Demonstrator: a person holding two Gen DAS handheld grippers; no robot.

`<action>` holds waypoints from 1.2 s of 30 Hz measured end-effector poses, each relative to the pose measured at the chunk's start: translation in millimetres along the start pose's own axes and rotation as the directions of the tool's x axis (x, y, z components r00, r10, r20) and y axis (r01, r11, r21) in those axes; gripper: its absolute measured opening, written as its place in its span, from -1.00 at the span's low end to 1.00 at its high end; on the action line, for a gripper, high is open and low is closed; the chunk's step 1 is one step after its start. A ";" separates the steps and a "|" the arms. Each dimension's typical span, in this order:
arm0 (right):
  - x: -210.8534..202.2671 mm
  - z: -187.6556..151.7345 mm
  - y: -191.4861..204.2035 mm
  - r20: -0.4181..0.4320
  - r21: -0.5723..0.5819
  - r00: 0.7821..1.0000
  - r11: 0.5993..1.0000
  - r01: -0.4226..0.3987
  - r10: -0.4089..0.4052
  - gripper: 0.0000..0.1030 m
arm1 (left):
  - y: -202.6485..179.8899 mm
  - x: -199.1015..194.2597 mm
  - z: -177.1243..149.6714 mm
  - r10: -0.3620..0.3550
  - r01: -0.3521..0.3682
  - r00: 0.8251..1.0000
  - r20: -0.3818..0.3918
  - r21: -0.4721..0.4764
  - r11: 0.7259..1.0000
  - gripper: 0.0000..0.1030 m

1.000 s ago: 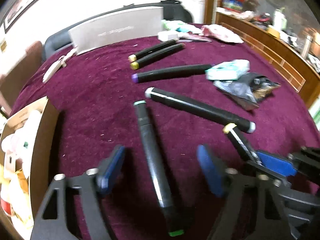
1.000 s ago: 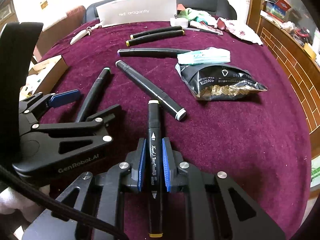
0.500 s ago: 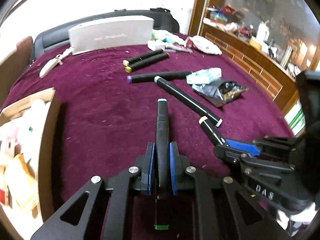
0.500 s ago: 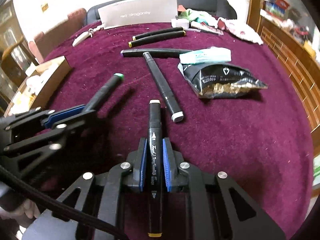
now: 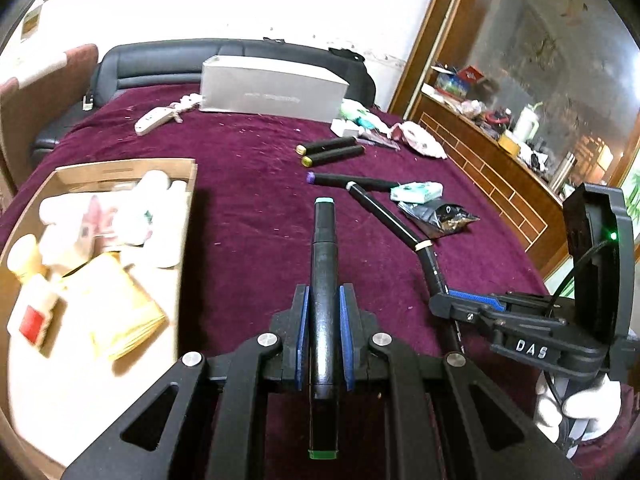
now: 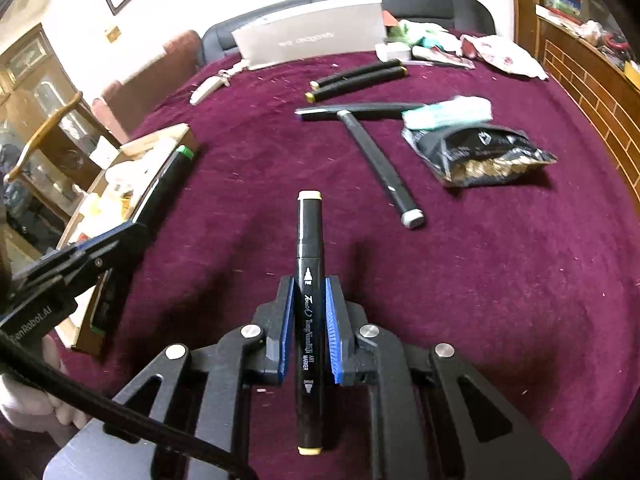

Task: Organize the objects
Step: 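Grasp another black marker with the left tool while the right tool holds its marker, then carry both markers into the box and lower them beside the red-label bottle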

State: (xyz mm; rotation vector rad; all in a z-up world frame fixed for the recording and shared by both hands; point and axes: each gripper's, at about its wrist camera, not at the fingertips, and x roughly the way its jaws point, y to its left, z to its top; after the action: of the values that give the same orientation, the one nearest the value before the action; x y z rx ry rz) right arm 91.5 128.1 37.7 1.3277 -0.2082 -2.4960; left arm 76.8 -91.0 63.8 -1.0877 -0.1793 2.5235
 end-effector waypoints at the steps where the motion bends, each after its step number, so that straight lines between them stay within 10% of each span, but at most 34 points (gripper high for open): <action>1: -2.7 1.2 5.1 0.003 -0.003 1.000 1.000 -0.016 0.016 -0.75 | 4.1 -6.5 -1.2 0.001 -0.001 1.000 0.010 -0.008 1.000 -0.78; 20: 8.0 28.0 144.2 -0.077 -0.110 0.926 0.920 -0.376 0.369 -0.74 | 126.3 -87.4 -30.5 0.209 -0.187 0.970 0.122 -0.175 0.967 -0.77; 36: 121.6 37.2 224.6 -0.261 -0.055 0.896 0.921 -0.386 0.360 -0.74 | 178.9 -61.2 -44.1 0.201 -0.196 0.980 0.002 -0.214 0.957 -0.77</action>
State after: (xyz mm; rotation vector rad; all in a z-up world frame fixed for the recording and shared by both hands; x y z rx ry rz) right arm 41.5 -124.7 23.4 1.3889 -0.2448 -1.9774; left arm 93.8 -281.0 27.1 -1.2117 -0.3727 2.7472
